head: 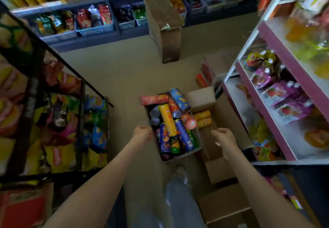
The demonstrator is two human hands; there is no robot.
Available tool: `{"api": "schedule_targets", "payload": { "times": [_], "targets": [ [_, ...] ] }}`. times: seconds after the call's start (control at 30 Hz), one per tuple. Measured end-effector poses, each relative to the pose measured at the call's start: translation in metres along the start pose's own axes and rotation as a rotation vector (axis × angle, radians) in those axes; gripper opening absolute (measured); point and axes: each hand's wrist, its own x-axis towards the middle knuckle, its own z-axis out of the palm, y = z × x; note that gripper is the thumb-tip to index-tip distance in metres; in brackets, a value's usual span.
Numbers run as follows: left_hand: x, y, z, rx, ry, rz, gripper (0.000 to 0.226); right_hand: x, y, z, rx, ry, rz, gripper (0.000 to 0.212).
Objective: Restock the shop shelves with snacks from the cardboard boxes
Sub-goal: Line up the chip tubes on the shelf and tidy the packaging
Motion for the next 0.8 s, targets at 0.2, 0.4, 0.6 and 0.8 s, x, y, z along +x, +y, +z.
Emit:
{"api": "schedule_targets", "payload": {
  "times": [0.2,0.4,0.6,0.8],
  "targets": [
    [0.106,0.034,0.015,-0.051,0.046,-0.049,0.028,0.096,-0.055,0.065,-0.130,-0.016,-0.038,0.030],
    [0.247,0.035,0.045,-0.141,0.175,-0.151,0.038,0.213,-0.060,0.138,-0.270,-0.034,-0.111,0.026],
    [0.358,0.037,0.065,-0.042,0.406,-0.089,0.091,0.317,-0.054,0.200,-0.339,-0.075,-0.231,0.041],
    [0.445,0.022,0.075,-0.068,0.286,-0.164,0.101,0.373,-0.044,0.245,-0.570,-0.064,-0.139,0.076]
  ]
}}
